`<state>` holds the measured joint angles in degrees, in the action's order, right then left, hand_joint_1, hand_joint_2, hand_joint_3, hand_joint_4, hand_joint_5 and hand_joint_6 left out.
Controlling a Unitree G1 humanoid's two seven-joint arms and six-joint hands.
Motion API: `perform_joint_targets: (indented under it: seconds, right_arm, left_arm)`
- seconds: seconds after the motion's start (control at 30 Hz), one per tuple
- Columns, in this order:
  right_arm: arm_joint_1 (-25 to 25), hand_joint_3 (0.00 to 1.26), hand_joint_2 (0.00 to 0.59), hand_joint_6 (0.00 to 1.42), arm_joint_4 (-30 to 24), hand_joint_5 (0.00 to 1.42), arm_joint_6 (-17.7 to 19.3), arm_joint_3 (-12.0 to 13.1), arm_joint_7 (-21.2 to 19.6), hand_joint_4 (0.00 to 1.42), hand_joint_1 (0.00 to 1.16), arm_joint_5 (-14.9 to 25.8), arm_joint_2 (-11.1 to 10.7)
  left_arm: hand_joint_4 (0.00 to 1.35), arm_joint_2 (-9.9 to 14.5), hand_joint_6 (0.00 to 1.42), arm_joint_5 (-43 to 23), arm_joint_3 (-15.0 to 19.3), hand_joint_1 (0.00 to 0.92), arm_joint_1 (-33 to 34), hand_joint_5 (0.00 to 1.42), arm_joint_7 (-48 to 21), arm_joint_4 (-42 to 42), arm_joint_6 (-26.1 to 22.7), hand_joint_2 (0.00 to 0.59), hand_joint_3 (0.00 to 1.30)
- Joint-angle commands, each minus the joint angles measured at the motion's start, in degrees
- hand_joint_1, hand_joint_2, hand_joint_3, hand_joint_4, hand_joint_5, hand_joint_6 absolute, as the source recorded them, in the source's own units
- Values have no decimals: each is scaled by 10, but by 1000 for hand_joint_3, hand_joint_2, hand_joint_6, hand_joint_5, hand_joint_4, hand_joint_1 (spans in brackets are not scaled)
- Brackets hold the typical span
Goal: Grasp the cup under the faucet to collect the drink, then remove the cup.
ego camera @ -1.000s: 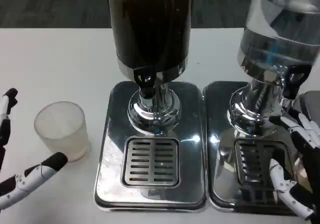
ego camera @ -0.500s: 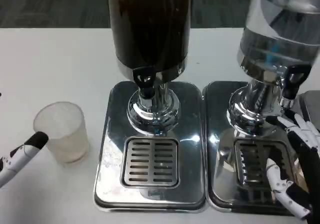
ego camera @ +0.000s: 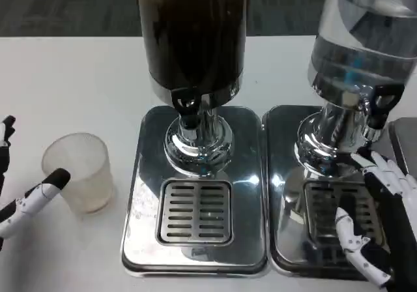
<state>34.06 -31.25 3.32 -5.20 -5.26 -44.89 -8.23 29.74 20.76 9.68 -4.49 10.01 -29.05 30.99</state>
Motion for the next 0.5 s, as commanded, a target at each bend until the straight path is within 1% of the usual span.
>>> perform_joint_targets:
  seconds: [0.03, 0.17, 0.33, 0.4, 0.5]
  right_arm:
    - [-3, 210, 586, 33, 0, 61, -3, -4, -13, 86, 464, -5, 5]
    - [-4, 210, 586, 33, 2, 62, -1, -9, -14, 87, 462, -8, 6]
    - [-4, 210, 586, 33, 3, 62, -1, -13, -15, 87, 461, -7, 8]
    - [-5, 210, 586, 33, 4, 62, 0, -15, -16, 87, 461, -7, 8]
    - [-8, 213, 586, 33, 5, 62, -1, -18, -16, 87, 457, -9, 8]
  left_arm:
    - [0, 20, 135, -3, -17, 67, 21, 64, -9, -37, 22, 4, 0]
    - [0, 30, 136, 0, -27, 70, 29, 59, -7, -53, 30, 4, 0]
    - [0, 42, 137, 9, -40, 88, 38, 53, -2, -72, 40, 5, 0]
    - [0, 45, 148, 8, -45, 110, 41, 62, -2, -78, 44, 7, 0]
    - [0, 50, 149, 15, -53, 113, 48, 63, 1, -92, 49, 9, 0]
